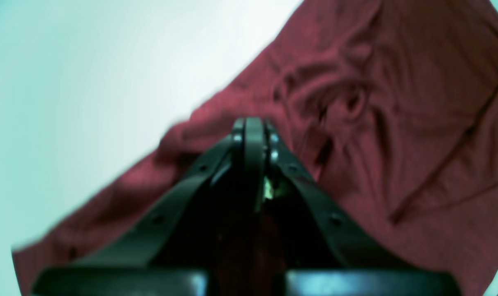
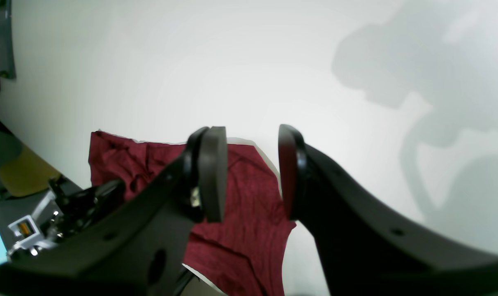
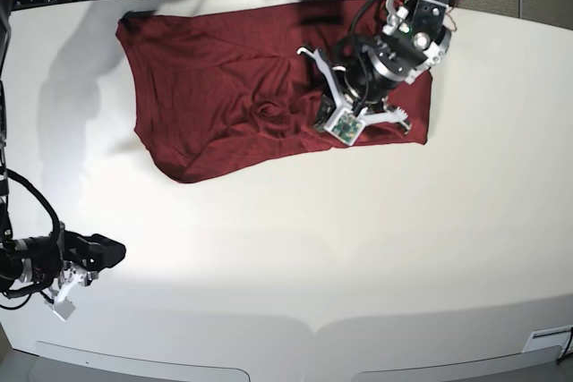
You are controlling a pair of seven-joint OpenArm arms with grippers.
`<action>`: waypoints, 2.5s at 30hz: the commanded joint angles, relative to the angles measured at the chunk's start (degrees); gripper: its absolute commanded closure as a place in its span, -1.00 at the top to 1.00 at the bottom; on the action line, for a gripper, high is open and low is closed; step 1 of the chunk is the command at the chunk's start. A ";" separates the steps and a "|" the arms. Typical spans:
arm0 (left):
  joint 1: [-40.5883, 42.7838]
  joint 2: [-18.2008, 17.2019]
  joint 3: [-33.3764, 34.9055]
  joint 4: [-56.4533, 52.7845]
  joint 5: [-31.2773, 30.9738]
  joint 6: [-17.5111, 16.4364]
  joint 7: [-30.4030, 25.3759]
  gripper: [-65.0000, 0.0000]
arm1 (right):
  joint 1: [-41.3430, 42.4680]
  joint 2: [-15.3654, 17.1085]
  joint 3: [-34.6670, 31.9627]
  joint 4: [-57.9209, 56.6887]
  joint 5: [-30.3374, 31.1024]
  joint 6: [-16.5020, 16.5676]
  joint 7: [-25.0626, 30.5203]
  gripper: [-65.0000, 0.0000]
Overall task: Fold the T-shirt properly
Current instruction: 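Lower the left gripper onto the shirt's folded side and press it flat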
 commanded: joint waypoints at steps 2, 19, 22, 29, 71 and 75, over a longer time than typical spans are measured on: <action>-2.10 0.26 0.11 -0.15 -0.61 0.81 -1.42 -1.00 | 2.34 0.83 0.24 0.63 1.66 0.28 0.48 -0.34; -12.83 5.75 0.00 -12.39 -14.88 5.84 -1.14 -1.00 | 2.32 0.83 0.24 0.63 1.66 0.28 0.68 -0.34; -12.57 6.29 -0.02 -10.08 -16.61 5.79 0.74 -1.00 | 2.32 0.83 0.24 0.63 1.64 0.28 0.68 -0.34; -10.58 3.39 -0.04 3.78 -16.46 5.79 16.63 -1.00 | 2.34 0.81 0.24 0.63 1.66 0.28 2.01 -0.34; -12.55 4.11 7.82 -7.32 -8.41 13.51 4.50 -1.00 | 2.03 0.37 0.24 0.63 1.51 0.28 1.33 -0.34; -12.39 4.09 7.82 -5.18 -11.45 13.51 6.91 -1.00 | 2.03 0.35 0.24 0.63 1.46 0.28 1.44 -0.34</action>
